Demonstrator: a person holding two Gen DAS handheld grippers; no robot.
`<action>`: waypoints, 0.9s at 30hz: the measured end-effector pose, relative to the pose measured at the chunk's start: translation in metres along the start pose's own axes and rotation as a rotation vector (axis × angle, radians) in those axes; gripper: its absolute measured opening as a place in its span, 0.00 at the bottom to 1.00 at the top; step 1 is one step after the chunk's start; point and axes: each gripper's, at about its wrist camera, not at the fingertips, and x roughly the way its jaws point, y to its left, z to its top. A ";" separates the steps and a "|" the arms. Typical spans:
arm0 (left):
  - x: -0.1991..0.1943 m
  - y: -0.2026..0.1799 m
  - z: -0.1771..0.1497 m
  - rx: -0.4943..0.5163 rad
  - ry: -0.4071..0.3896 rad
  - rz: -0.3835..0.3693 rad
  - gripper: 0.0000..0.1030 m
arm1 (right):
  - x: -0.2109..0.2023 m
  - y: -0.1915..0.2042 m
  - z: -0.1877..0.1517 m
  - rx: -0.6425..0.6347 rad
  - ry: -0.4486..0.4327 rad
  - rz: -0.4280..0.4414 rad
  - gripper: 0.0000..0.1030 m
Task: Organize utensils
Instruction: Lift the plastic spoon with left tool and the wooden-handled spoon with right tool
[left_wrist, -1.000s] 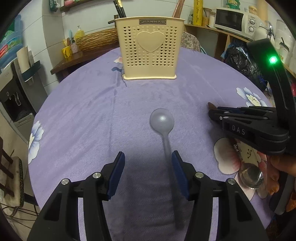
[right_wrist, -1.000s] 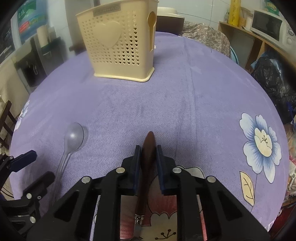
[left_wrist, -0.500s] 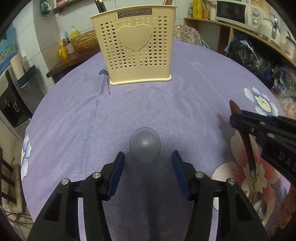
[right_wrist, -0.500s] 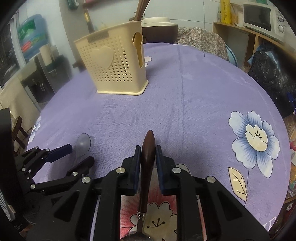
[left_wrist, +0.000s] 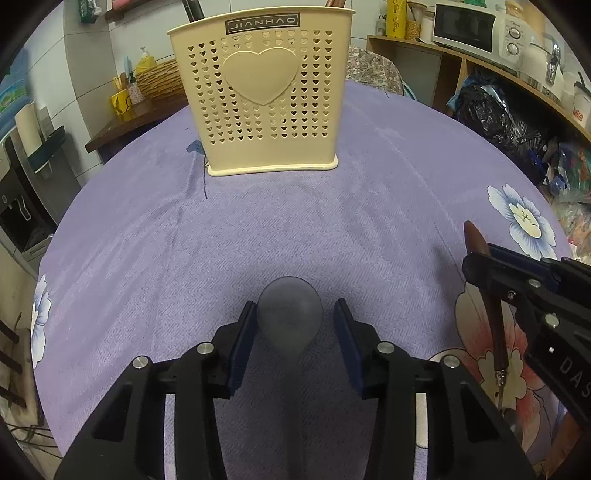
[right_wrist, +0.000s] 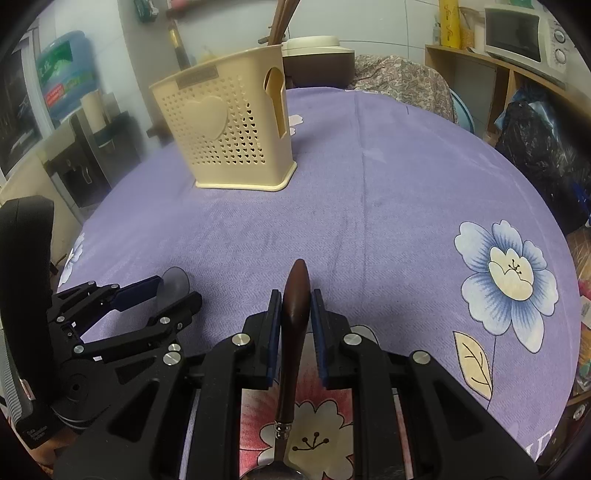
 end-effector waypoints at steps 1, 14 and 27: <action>0.000 0.000 0.001 -0.001 0.000 0.000 0.37 | 0.000 0.000 0.000 0.000 0.001 0.000 0.17; 0.002 0.001 0.006 -0.010 0.010 -0.014 0.35 | -0.001 0.000 -0.001 0.000 -0.005 0.004 0.16; -0.076 0.028 0.029 -0.099 -0.224 -0.070 0.35 | -0.050 -0.002 0.008 -0.003 -0.125 0.054 0.16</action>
